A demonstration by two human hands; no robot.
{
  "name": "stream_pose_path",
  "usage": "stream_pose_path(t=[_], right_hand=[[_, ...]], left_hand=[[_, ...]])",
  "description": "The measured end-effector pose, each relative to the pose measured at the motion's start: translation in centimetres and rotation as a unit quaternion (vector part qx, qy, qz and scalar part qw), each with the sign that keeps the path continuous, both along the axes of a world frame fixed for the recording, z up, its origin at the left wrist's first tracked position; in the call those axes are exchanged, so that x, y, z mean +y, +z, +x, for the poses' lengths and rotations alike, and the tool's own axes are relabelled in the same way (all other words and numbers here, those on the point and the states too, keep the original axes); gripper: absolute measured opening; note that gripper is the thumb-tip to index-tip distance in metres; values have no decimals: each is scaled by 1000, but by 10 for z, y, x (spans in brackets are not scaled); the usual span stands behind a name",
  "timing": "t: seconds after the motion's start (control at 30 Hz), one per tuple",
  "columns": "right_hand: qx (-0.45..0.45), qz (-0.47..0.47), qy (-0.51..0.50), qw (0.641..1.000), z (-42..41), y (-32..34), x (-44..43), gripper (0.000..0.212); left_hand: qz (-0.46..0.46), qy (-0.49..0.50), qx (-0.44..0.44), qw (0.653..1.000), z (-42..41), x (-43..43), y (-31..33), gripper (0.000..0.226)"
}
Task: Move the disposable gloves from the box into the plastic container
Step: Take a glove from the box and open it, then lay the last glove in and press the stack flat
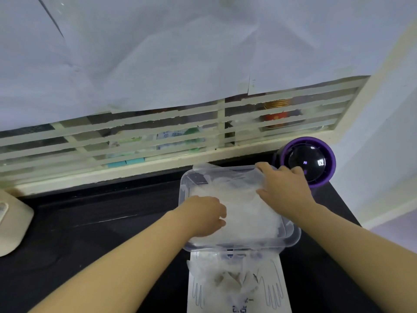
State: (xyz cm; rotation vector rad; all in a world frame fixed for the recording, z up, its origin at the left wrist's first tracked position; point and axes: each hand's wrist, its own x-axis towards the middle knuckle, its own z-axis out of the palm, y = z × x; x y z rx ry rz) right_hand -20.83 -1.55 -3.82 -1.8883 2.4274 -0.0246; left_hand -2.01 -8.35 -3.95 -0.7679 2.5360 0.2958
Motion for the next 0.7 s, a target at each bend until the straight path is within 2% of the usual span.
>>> stream_pose_path(t=[0.07,0.13,0.17,0.2,0.27,0.33,0.37,0.53,0.6,0.7], right_hand=[[21,-65,-5,998,0,0,3,64],[-8,-181,60,982,6,1,2,56],[-33,-183,106,977,10,1,0,47],[-70,-151,143,976,15,2,-3,41],[-144,-6,165,976,27,-9,-8,44],[-142,126,165,968,32,-25,-11,58],[-133,160,169,963,33,-32,-11,63],[-108,189,195,956,33,-43,-7,63],[-97,210,185,955,31,-45,-6,70],[-105,261,147,948,26,-48,-6,84]], left_hand=[[55,34,19,998,0,0,-4,37],[74,47,35,996,-1,-1,-7,36],[82,49,36,995,-2,-1,-8,36],[92,52,35,994,-3,-1,-10,36],[118,67,33,990,-6,1,-11,35],[131,76,33,988,-7,2,-10,35],[123,72,36,989,-8,2,-9,34],[-51,15,70,996,-16,0,-12,33],[-50,18,6,999,-18,3,-23,45],[1,44,-79,996,-18,1,-38,70]])
